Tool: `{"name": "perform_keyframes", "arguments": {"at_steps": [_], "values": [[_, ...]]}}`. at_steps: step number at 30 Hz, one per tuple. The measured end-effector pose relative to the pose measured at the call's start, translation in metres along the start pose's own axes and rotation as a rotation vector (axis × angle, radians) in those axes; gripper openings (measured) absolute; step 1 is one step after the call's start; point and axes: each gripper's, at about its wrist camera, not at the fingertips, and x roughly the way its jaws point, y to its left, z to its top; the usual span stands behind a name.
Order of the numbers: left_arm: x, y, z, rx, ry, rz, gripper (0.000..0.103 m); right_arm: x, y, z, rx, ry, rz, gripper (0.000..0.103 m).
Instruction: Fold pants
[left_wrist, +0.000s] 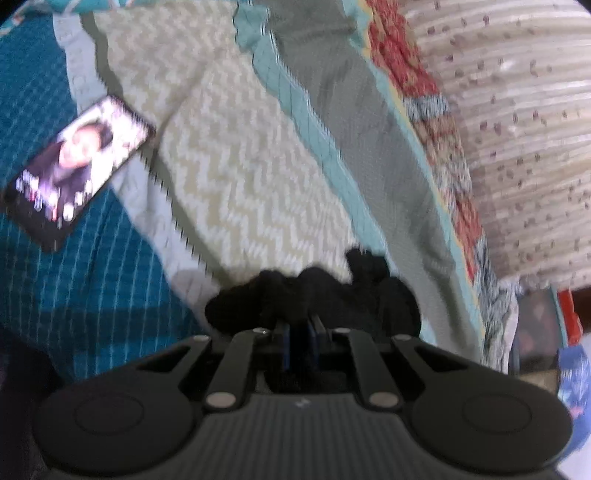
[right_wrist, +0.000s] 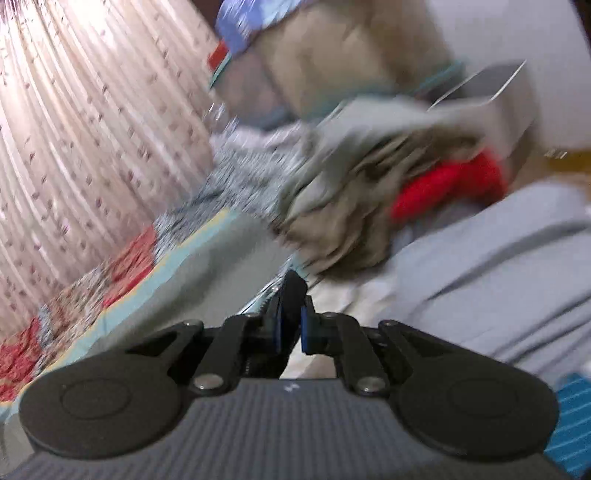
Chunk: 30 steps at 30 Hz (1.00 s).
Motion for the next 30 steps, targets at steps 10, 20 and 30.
{"name": "perform_keyframes", "arguments": {"at_steps": [10, 20, 30], "values": [[0.019, 0.041, -0.065, 0.063, 0.219, 0.143, 0.027, -0.062, -0.095, -0.045, 0.02, 0.059, -0.45, 0.052], [-0.041, -0.014, 0.013, 0.272, -0.131, 0.117, 0.035, -0.082, -0.012, -0.059, -0.126, -0.048, -0.208, 0.051], [0.179, -0.141, 0.035, 0.66, 0.084, -0.03, 0.083, -0.002, 0.104, -0.121, -0.257, 0.295, 0.177, 0.052]]}}
